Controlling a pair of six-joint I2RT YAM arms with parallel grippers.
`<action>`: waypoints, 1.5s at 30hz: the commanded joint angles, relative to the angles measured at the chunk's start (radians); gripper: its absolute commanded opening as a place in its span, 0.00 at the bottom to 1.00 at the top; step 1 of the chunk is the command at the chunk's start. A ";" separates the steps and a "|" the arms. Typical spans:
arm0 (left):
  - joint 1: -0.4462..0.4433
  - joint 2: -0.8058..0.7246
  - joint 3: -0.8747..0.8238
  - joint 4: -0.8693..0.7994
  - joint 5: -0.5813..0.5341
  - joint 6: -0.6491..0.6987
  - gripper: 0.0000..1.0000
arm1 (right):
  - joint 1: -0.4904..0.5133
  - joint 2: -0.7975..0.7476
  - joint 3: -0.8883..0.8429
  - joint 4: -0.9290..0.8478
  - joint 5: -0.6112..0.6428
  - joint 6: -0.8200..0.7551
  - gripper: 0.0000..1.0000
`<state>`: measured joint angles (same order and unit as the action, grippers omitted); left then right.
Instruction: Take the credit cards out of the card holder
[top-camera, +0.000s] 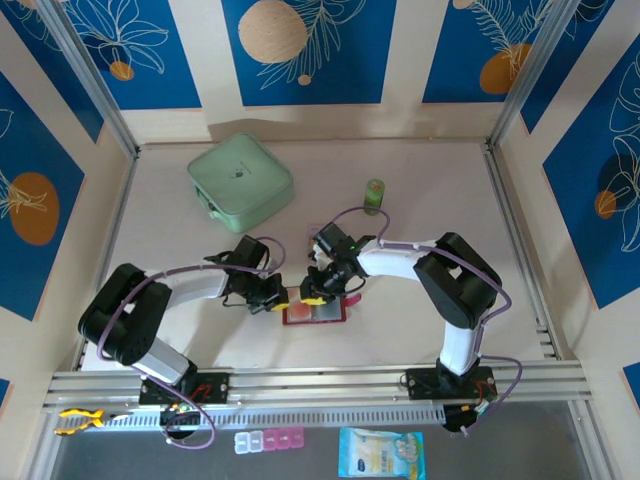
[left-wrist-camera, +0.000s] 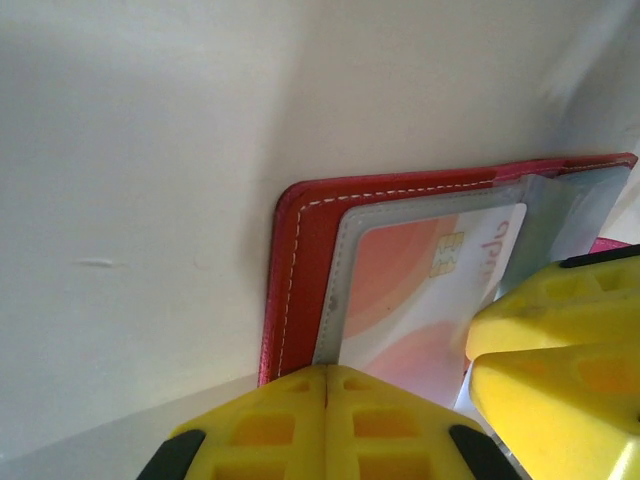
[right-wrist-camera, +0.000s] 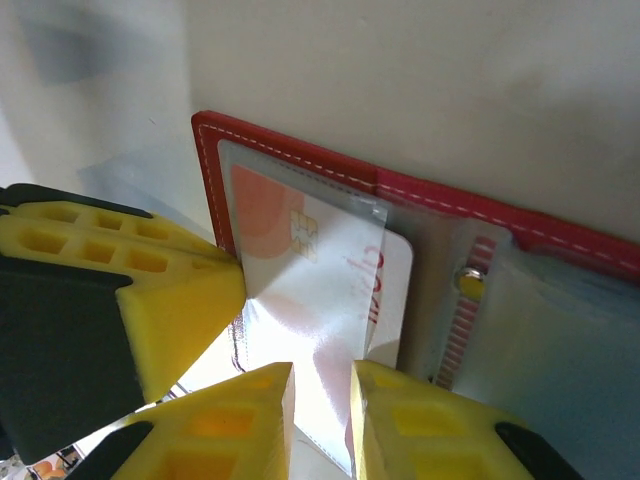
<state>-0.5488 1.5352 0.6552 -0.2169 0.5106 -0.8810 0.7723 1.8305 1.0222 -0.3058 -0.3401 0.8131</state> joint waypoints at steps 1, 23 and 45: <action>0.015 0.016 -0.016 -0.010 0.006 0.028 0.00 | 0.007 0.027 0.025 -0.026 -0.021 0.006 0.22; 0.020 0.030 -0.013 -0.034 0.000 0.041 0.00 | -0.001 0.028 0.056 -0.178 0.077 -0.026 0.21; -0.014 -0.018 0.094 -0.098 0.024 0.050 0.00 | -0.001 -0.060 0.036 -0.166 0.071 -0.028 0.22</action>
<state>-0.5465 1.5295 0.7094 -0.2859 0.5163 -0.8394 0.7723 1.8019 1.0748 -0.4397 -0.2726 0.7887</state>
